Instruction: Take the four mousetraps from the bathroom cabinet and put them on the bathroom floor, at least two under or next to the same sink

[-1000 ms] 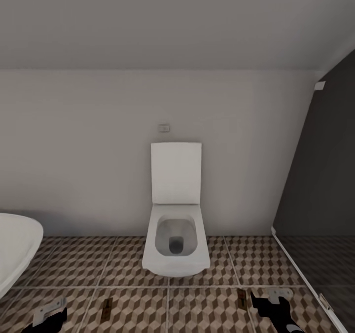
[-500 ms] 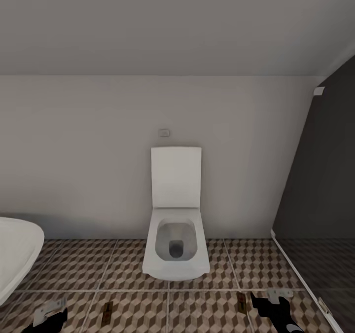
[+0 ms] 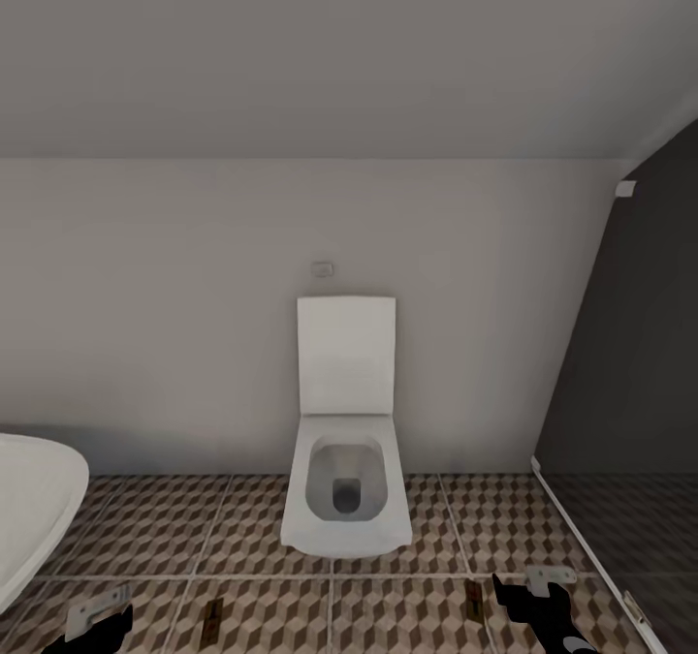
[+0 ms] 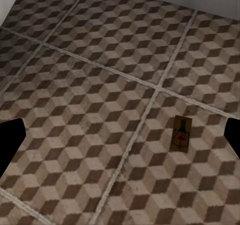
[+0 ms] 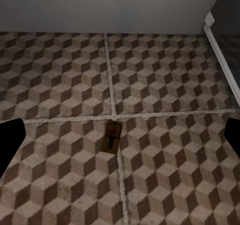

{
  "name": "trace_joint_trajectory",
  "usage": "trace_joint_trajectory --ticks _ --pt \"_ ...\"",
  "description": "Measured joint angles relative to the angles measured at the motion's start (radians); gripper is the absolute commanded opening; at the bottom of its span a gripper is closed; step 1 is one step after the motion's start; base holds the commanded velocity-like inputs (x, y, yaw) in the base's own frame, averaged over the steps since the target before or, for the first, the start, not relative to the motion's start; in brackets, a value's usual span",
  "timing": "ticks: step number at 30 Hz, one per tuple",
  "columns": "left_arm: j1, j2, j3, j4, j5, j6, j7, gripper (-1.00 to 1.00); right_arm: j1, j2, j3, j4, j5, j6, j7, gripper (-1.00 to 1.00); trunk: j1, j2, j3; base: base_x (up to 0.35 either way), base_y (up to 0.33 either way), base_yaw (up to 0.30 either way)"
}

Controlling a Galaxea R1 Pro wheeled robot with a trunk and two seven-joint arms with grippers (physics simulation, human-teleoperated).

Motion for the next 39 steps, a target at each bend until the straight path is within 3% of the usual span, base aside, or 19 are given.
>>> trace_joint_trajectory --ticks 24,39 --pt "0.000 -0.016 -0.002 0.008 -0.001 0.002 -0.004 1.00 0.000 0.000 0.000 0.000 0.000 0.000 0.000 1.00 -0.004 0.007 0.003 0.000 0.000 0.000" --pt "0.003 -0.052 -0.002 0.023 -0.002 0.011 -0.001 1.00 0.000 0.000 0.000 0.000 0.000 0.000 0.000 1.00 -0.004 0.007 0.003 0.000 0.000 0.000"
